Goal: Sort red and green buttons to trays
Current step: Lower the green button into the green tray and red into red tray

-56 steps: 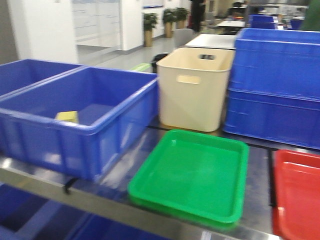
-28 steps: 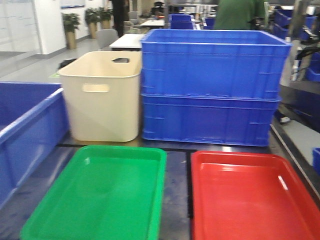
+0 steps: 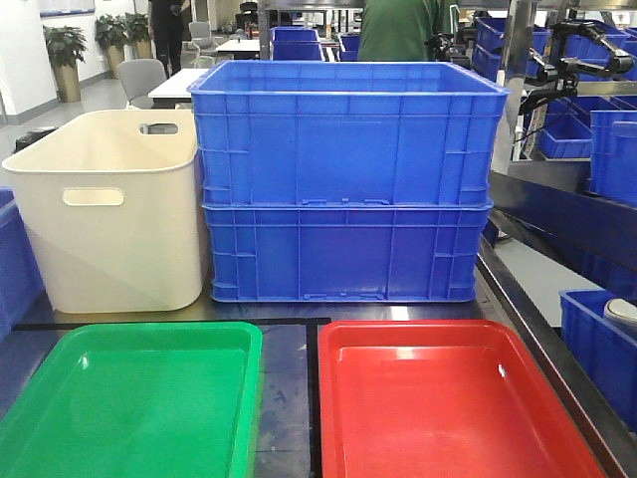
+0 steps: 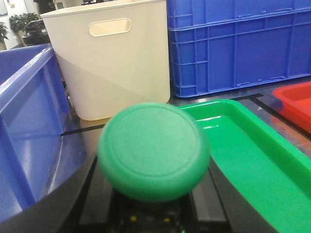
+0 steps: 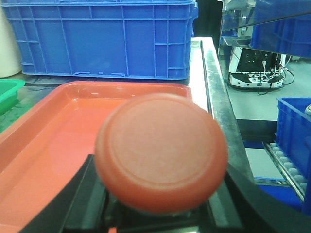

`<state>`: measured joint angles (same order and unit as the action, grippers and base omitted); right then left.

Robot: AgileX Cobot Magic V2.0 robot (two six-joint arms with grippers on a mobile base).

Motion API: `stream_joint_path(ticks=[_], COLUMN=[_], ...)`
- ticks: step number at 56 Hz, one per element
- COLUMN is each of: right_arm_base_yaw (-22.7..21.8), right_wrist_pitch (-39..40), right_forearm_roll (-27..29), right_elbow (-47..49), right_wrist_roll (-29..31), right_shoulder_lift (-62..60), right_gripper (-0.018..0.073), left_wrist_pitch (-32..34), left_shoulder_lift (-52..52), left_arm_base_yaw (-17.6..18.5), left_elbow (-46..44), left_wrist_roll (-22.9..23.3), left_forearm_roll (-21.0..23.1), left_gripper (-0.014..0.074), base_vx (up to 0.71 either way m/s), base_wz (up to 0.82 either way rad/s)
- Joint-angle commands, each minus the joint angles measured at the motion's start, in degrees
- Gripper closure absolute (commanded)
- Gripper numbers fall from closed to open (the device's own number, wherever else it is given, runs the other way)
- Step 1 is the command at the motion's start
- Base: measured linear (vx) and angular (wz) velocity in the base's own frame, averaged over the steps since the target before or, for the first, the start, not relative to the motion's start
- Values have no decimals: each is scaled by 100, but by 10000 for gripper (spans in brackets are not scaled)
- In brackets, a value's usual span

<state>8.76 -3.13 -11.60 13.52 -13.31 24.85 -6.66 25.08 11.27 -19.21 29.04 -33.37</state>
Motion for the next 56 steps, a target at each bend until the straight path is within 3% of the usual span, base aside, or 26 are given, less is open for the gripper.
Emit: stream_joint_path(ticks=[1, 56], right_arm_base_yaw=[-27, -27], right_wrist_pitch=[512, 512], right_forearm_roll=[-56, -56], right_elbow=[191, 191], right_wrist_roll=[39, 39], right_shoulder_lift=[41, 41], right_gripper=[567, 567], left_wrist_pitch=[411, 438], left_shoulder_lift=[-10, -10], left_arm_base_yaw=[24, 24], left_elbow=[-172, -172], left_wrist_roll=[23, 28], left_forearm_roll=[25, 25], left_gripper=[596, 596], base_vx=[4, 0], base_wz=[-3, 0])
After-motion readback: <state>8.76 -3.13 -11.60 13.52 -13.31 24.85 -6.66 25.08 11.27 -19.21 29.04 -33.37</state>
